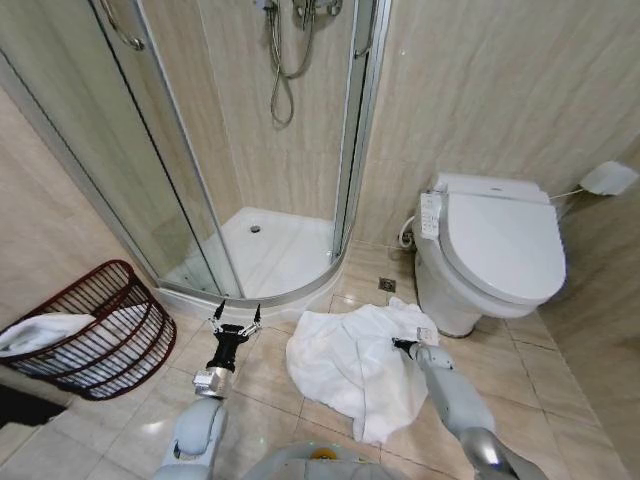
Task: Discard the used towel into the hamper.
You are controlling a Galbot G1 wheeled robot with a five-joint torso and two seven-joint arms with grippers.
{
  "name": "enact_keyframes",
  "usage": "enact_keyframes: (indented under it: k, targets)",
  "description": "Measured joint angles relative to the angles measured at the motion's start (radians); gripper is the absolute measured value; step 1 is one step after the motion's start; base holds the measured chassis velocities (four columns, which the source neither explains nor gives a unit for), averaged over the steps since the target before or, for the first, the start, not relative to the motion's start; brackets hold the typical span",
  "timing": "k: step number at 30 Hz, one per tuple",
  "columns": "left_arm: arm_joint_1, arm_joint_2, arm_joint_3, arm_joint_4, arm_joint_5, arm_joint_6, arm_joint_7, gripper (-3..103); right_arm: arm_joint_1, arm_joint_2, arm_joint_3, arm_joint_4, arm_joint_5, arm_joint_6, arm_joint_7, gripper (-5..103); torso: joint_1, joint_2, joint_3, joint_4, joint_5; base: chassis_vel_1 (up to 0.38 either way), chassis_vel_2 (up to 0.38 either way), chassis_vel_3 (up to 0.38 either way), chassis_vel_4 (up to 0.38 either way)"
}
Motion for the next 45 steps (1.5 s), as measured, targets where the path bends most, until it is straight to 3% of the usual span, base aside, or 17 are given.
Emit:
enact_keyframes:
  k: [7, 12, 19, 28, 34, 36, 41, 44, 45]
  targets:
    - [-0.001, 0.002, 0.002, 0.0, 0.0, 0.0, 0.001, 100, 0.0, 0.002, 0.007, -0.004, 0.03, 0.033, 0.025, 3, 0.0, 0.0, 0.0, 0.0001, -0.0001, 0.0, 0.0, 0.0, 0.0]
    - [0.003, 0.01, 0.002, -0.006, -0.006, -0.002, 0.002, 100, -0.04, -0.001, 0.006, 0.082, 0.058, 0.063, 0.079, 3, 0.0, 0.0, 0.0, -0.0001, -0.0001, 0.0, 0.0, 0.0, 0.0]
    - [0.01, 0.018, -0.002, -0.005, -0.026, -0.018, 0.013, 100, -0.168, -0.009, 0.002, 0.394, 0.031, 0.134, 0.238, 3, 0.0, 0.0, 0.0, -0.0001, -0.0002, 0.0, 0.0, 0.0, 0.0]
    - [0.012, 0.021, -0.003, 0.004, -0.051, -0.044, 0.025, 100, -0.309, -0.057, 0.003, 0.769, -0.023, 0.162, 0.314, 3, 0.0, 0.0, 0.0, -0.0001, -0.0003, 0.0, 0.0, 0.0, 0.0]
    - [0.009, 0.028, -0.006, 0.014, -0.075, -0.062, 0.031, 100, -0.409, -0.117, 0.0, 1.076, -0.022, 0.141, 0.356, 3, 0.0, 0.0, 0.0, 0.0, 0.0, 0.0, 0.0, 0.0, 0.0]
    - [0.01, 0.029, -0.009, 0.019, -0.079, -0.072, 0.032, 100, -0.45, -0.168, 0.007, 1.232, 0.022, 0.109, 0.396, 3, 0.0, 0.0, 0.0, 0.0, -0.0004, 0.0, 0.0, 0.0, 0.0]
    - [0.019, 0.031, -0.014, 0.018, -0.093, -0.08, 0.032, 100, -0.492, -0.245, 0.025, 1.357, 0.1, 0.082, 0.445, 3, 0.0, 0.0, 0.0, 0.0, 0.0002, 0.0, 0.0, 0.0, 0.0]
    - [0.033, 0.031, -0.024, 0.015, -0.111, -0.099, 0.032, 100, -0.544, -0.364, 0.076, 1.493, 0.201, 0.078, 0.506, 3, 0.0, 0.0, 0.0, -0.0001, -0.0001, 0.0, 0.0, 0.0, 0.0]
    - [0.033, 0.031, -0.024, 0.015, -0.111, -0.099, 0.032, 100, -0.544, -0.364, 0.076, 1.493, 0.201, 0.078, 0.506, 3, 0.0, 0.0, 0.0, -0.0001, -0.0001, 0.0, 0.0, 0.0, 0.0]
